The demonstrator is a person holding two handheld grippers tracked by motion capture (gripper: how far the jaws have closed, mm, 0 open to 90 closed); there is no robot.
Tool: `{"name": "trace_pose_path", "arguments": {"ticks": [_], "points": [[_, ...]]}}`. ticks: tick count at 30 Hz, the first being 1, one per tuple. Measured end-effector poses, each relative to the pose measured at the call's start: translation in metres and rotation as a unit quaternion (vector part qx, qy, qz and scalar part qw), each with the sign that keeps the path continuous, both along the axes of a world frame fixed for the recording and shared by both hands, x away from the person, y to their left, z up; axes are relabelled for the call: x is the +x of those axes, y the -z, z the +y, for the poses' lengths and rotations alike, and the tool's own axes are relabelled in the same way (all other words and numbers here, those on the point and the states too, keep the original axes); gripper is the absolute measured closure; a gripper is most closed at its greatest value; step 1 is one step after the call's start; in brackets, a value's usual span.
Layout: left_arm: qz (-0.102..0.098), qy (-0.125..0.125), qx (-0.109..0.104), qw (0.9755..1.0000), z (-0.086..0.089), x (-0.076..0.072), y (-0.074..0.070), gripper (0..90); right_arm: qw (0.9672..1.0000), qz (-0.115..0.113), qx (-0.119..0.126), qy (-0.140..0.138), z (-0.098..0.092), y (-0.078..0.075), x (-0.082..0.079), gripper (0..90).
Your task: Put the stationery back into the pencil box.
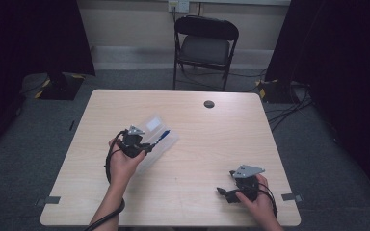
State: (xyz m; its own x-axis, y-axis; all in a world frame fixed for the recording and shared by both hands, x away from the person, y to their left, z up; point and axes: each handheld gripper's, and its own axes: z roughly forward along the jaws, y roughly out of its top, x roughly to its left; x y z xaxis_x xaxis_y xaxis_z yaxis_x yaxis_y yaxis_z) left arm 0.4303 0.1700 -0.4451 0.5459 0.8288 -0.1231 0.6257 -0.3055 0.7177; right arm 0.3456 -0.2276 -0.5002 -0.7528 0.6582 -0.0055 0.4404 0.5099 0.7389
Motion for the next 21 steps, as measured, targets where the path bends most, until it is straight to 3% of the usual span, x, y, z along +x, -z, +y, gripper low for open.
{"name": "trace_pose_path", "arguments": {"ticks": [21], "points": [[0.015,-0.004,-0.001,0.9999,-0.004,0.008,0.016,80.6,1.0000,0.000,0.000,0.000,0.000,0.000,0.000,15.2]]}}
